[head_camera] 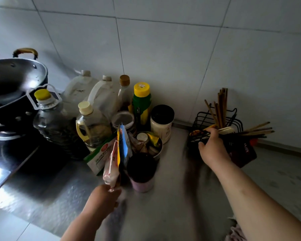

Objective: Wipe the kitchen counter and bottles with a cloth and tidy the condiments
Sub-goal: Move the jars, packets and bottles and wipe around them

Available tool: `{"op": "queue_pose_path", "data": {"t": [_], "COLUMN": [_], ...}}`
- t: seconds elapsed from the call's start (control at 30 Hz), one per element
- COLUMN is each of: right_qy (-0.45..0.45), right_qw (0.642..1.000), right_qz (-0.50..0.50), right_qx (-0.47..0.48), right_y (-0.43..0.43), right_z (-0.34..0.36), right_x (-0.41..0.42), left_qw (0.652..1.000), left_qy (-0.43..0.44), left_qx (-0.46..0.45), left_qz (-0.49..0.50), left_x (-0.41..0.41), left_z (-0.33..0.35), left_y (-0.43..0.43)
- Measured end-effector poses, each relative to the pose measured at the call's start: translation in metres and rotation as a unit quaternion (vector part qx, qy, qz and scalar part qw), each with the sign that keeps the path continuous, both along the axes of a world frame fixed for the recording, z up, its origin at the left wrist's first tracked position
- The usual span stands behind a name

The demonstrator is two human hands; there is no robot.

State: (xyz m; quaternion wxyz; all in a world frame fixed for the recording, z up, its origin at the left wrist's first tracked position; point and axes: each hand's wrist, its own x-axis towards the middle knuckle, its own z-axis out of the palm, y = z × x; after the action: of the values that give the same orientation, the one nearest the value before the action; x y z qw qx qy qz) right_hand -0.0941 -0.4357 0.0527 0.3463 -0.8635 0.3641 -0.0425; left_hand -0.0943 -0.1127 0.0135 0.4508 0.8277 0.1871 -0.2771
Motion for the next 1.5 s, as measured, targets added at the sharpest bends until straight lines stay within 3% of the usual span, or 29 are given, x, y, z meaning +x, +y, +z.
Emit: {"op": "queue_pose_path", "data": {"t": [0.27, 0.53, 0.63, 0.7, 0.77, 0.83, 0.93, 1.03, 1.17, 1.23, 1.37, 1.5], "right_qy": [-0.017, -0.030, -0.073, -0.117, -0.133, -0.161, -0.145, -0.106, -0.163, -0.162, -0.103, -0.082], "right_qw": [0.992, 0.979, 0.975, 0.985, 0.991, 0.976, 0.955, 0.946, 0.914, 0.911, 0.916, 0.919], "right_qz": [0.079, 0.175, 0.195, 0.123, -0.018, -0.140, -0.245, -0.296, -0.354, -0.360, -0.369, -0.369], "right_qx": [0.095, 0.100, 0.075, 0.029, -0.006, 0.048, 0.087, 0.079, 0.113, 0.115, 0.115, 0.111], "right_y": [0.026, 0.036, 0.032, 0.026, 0.016, 0.001, -0.031, -0.048, -0.081, -0.095, -0.049, -0.052], "right_z": [-0.004, -0.011, -0.021, -0.034, -0.050, -0.070, -0.104, -0.090, -0.101, -0.120, -0.055, -0.049], "right_x": [0.028, 0.019, -0.004, -0.021, -0.037, -0.050, -0.057, -0.052, -0.042, -0.041, -0.054, -0.060], "left_qw": [1.000, 0.998, 0.998, 0.998, 0.998, 0.998, 0.998, 0.998, 0.998, 0.998, 0.999, 0.998], "left_qy": [0.009, -0.011, -0.009, -0.001, 0.008, 0.012, 0.008, 0.004, 0.007, 0.013, 0.012, 0.017], "left_qx": [0.007, 0.029, 0.026, 0.021, 0.012, 0.005, 0.002, 0.000, -0.005, -0.018, -0.013, -0.021], "left_qz": [-0.019, -0.056, -0.061, -0.062, -0.065, -0.064, -0.063, -0.063, -0.062, -0.058, -0.046, -0.053], "left_x": [-0.004, -0.006, -0.006, -0.004, -0.003, -0.002, -0.002, -0.003, -0.004, -0.003, -0.003, -0.002], "left_z": [0.012, 0.023, 0.025, 0.025, 0.024, 0.024, 0.025, 0.026, 0.027, 0.027, 0.029, 0.034], "left_y": [-0.008, -0.015, -0.019, -0.022, -0.025, -0.028, -0.029, -0.027, -0.023, -0.022, -0.021, -0.025]}}
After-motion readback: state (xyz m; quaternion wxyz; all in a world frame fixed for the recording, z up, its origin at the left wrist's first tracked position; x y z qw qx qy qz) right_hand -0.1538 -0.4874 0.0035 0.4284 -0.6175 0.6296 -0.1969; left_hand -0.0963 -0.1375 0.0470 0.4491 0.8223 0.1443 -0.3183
